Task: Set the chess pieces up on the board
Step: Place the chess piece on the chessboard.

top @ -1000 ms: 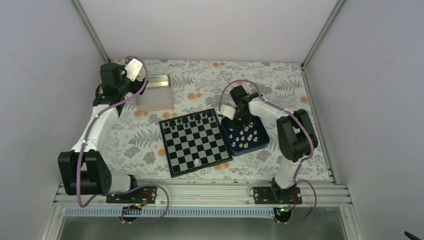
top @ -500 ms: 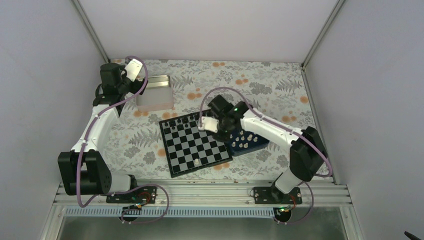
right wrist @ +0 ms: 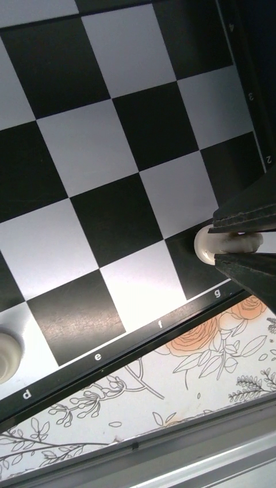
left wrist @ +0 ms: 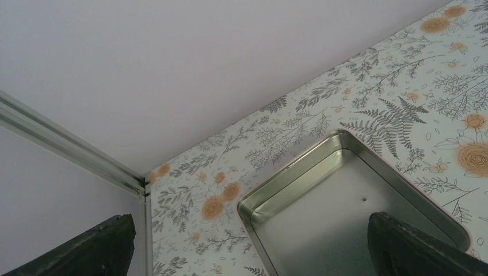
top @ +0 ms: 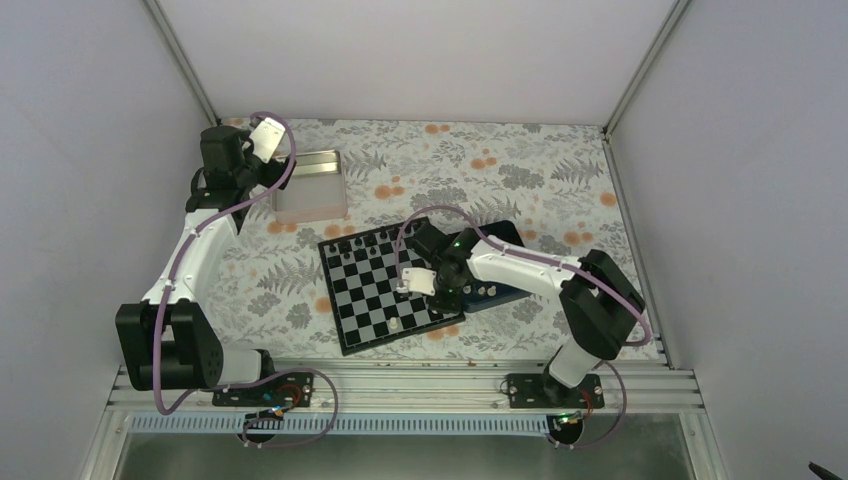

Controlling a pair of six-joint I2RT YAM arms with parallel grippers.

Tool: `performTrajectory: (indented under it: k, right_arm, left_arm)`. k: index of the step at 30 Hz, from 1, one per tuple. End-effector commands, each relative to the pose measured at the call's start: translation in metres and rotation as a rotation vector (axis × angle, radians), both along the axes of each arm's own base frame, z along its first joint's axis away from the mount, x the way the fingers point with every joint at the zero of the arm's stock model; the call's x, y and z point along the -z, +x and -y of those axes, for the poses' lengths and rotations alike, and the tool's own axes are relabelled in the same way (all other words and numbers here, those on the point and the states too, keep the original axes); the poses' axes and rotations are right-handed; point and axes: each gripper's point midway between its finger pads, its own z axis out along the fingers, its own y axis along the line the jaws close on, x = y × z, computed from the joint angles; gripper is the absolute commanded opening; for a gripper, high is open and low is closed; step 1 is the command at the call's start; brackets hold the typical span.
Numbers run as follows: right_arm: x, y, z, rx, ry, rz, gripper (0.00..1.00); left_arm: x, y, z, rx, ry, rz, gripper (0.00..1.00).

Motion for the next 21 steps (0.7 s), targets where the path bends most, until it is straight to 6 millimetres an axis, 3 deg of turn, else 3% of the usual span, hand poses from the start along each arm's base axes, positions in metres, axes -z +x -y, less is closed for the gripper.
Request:
performTrajectory:
  k: [1,7,21]
  right_arm:
    - [-0.001,-0.005,-0.008,0.006,0.041,0.0,0.11]
    - [0.001,-0.014,-0.014,-0.014,0.046,-0.021,0.11]
    - [0.007,-0.015,-0.003,0.002,0.002,-0.013,0.11]
  left_arm:
    - [-0.006,0.001,0.0,0.007,0.005,0.029,1.0]
    - [-0.006,0.001,-0.001,0.004,0.007,0.028,1.0]
    - [-0.006,0.001,-0.001,0.005,0.006,0.026,1.0]
